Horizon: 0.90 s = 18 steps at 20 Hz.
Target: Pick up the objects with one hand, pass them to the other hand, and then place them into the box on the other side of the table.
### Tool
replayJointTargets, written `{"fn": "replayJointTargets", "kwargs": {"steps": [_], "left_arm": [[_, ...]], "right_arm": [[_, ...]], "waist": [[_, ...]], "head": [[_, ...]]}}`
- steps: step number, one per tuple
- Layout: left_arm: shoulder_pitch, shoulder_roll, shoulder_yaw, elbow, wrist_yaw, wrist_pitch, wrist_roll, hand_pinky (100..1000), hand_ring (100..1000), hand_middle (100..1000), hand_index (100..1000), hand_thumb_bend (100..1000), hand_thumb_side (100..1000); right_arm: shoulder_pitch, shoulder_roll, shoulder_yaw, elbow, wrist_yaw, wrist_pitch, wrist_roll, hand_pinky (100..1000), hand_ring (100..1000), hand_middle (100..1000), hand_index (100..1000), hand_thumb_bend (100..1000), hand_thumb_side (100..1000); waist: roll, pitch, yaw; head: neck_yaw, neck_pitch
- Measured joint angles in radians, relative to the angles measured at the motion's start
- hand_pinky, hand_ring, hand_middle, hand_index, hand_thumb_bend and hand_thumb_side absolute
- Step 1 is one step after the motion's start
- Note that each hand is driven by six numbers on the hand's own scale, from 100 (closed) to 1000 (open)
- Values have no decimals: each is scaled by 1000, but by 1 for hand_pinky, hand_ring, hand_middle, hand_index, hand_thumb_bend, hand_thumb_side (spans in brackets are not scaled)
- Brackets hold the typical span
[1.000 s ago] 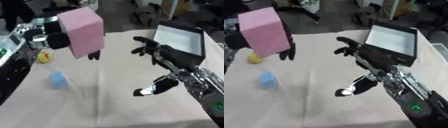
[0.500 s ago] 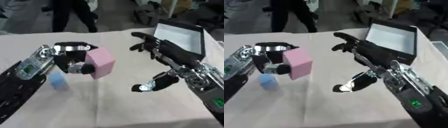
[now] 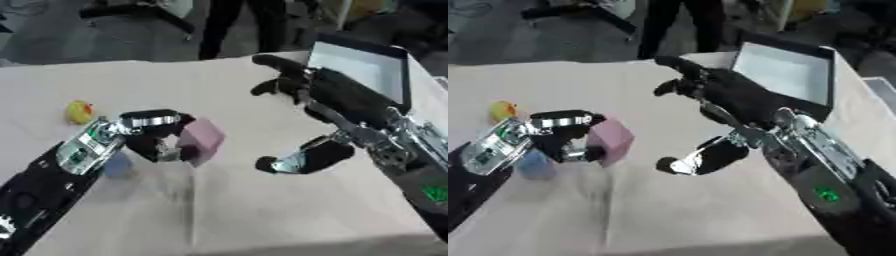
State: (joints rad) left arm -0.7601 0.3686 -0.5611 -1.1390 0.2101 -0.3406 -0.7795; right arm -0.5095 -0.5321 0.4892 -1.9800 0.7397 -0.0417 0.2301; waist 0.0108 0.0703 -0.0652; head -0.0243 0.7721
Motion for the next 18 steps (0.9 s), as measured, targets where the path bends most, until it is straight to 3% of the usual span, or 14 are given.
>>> {"fn": "replayJointTargets", "kwargs": {"steps": [10,18], "left_arm": [[-52,-39,3,-56,98,71,-71,620,510,465,640,100,595],[-59,-44,-50,-148,135,110,-109,621,513,467,642,100,610]], "right_arm": [[-26,-1,20,0,7,-40,25,543,746,1000,852,415,615],[-37,-9,23,0,4,-61,40,576,755,1000,886,359,690]], "waist": [[0,7,11],[1,9,12]], "head": [[-5,0],[-12,0]]}}
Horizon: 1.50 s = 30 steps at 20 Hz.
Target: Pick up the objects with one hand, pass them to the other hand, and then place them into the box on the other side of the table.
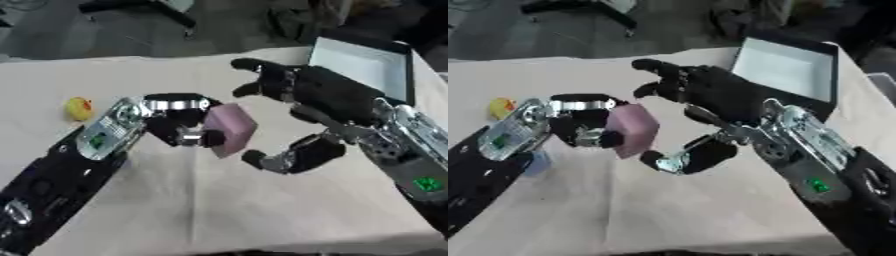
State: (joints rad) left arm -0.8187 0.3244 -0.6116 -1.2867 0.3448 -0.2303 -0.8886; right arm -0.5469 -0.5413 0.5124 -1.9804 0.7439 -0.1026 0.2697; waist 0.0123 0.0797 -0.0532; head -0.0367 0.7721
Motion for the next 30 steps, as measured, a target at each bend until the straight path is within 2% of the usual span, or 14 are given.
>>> {"fn": "replayJointTargets", "kwargs": {"steps": [6,7,13,18,24,30], "left_arm": [[0,-12,-21,-5,-5,-1,0,621,514,468,642,100,609],[0,-13,-24,-6,-6,-1,1,621,514,467,642,100,605],[0,-16,-25,-6,-6,-5,4,621,514,467,641,100,601],[-1,-17,-25,-10,1,3,0,621,514,467,641,100,594],[-1,-16,-30,-28,18,21,-8,622,515,466,641,100,579],[-1,-8,-50,-53,15,13,-6,623,515,466,641,100,554]], "right_arm": [[-3,-1,0,0,11,-12,11,610,765,1000,896,306,751],[-3,-2,1,0,12,-15,15,628,772,1000,895,270,762],[-4,-2,7,-2,12,-29,51,666,794,1000,845,185,786],[-4,-2,10,-5,5,-32,102,731,819,1000,848,108,799],[-8,-2,10,-19,-16,-29,172,784,840,1000,868,100,773],[-8,-1,10,-30,-42,-30,227,804,851,1000,875,100,760]], "waist": [[3,0,-2],[4,0,-2],[5,0,-2],[4,0,-2],[4,0,-1],[4,0,-1]], "head": [[0,0],[0,0],[0,0],[0,0],[0,0],[-1,0]]}}
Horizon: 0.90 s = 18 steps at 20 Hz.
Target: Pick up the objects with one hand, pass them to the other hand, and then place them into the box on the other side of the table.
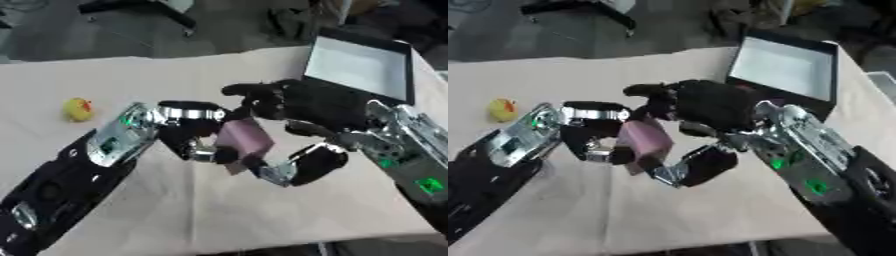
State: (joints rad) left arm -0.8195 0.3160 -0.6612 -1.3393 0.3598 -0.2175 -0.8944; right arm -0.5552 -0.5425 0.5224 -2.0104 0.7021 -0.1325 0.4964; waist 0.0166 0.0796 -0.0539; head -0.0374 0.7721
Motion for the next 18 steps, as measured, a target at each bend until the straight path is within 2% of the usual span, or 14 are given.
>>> {"fn": "replayJointTargets", "kwargs": {"steps": [5,6,8,10,13,14,18], "left_arm": [[0,2,-10,-2,-11,-16,12,623,515,466,641,100,554],[0,2,-11,-2,-13,-18,14,625,520,467,642,100,542],[0,2,-13,-5,-15,-22,18,626,523,469,645,100,549],[0,2,-13,-7,-15,-26,22,628,527,475,651,100,561],[0,3,-11,-8,-13,-30,25,633,536,485,664,100,613],[0,4,-11,-8,-13,-32,27,637,542,491,671,100,637],[0,6,-10,-9,-9,-40,35,646,555,504,686,100,705]], "right_arm": [[0,0,0,-1,-9,1,15,804,851,1000,875,100,760],[0,0,0,-1,-10,1,16,798,847,1000,670,100,756],[0,0,-1,-1,-10,0,13,772,830,1000,505,100,755],[1,0,-3,-1,-8,-2,2,726,812,1000,390,100,767],[2,-1,-5,0,0,-10,-32,673,786,1000,329,100,734],[2,-2,-6,0,3,-13,-47,647,774,1000,311,100,696],[2,-2,-11,1,19,-24,-111,579,745,1000,274,100,630]], "waist": [[0,0,0],[0,0,0],[0,0,0],[0,0,0],[0,0,-1],[0,0,-1],[0,0,-3]], "head": [[0,0],[0,0],[0,0],[-1,0],[-1,0],[-1,0],[-5,0]]}}
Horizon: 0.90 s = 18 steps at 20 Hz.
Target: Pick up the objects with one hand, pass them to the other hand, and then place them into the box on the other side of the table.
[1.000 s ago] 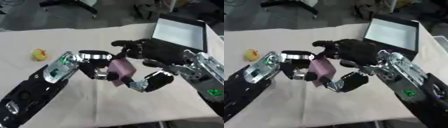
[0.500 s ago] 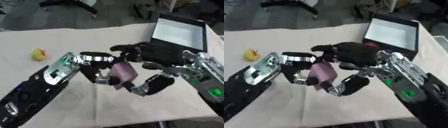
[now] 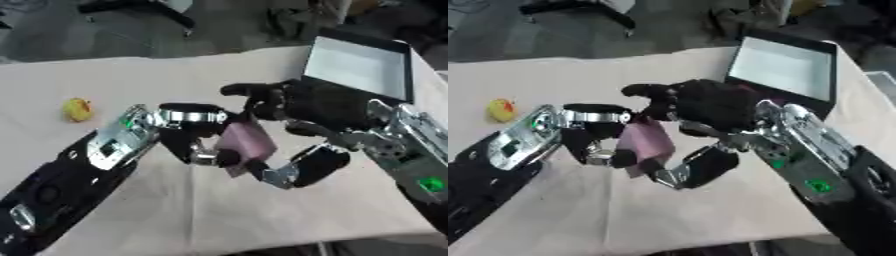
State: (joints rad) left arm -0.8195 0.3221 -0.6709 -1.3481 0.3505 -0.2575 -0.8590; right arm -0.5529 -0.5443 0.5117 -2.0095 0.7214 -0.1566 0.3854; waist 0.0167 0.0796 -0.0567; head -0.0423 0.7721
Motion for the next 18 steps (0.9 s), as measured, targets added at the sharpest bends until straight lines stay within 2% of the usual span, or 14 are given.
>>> {"fn": "replayJointTargets", "kwargs": {"steps": [2,5,8,18], "left_arm": [[0,0,3,-2,5,-3,3,649,561,511,694,100,726],[0,2,5,-6,14,-7,7,661,580,533,725,100,833],[1,4,5,-11,21,-13,13,668,591,547,741,100,888],[1,10,4,-48,88,1,-1,683,615,575,772,100,986]], "right_arm": [[3,0,-3,0,10,-4,-34,565,740,1000,267,100,621],[9,0,-3,0,24,-7,-84,555,735,1000,258,100,618],[14,0,0,0,34,-5,-123,555,735,1000,258,100,621],[17,1,1,-14,38,0,-146,536,736,1000,255,100,623]], "waist": [[0,0,-1],[0,0,-3],[0,0,-2],[-3,0,1]], "head": [[-1,0],[-4,0],[-7,0],[-14,0]]}}
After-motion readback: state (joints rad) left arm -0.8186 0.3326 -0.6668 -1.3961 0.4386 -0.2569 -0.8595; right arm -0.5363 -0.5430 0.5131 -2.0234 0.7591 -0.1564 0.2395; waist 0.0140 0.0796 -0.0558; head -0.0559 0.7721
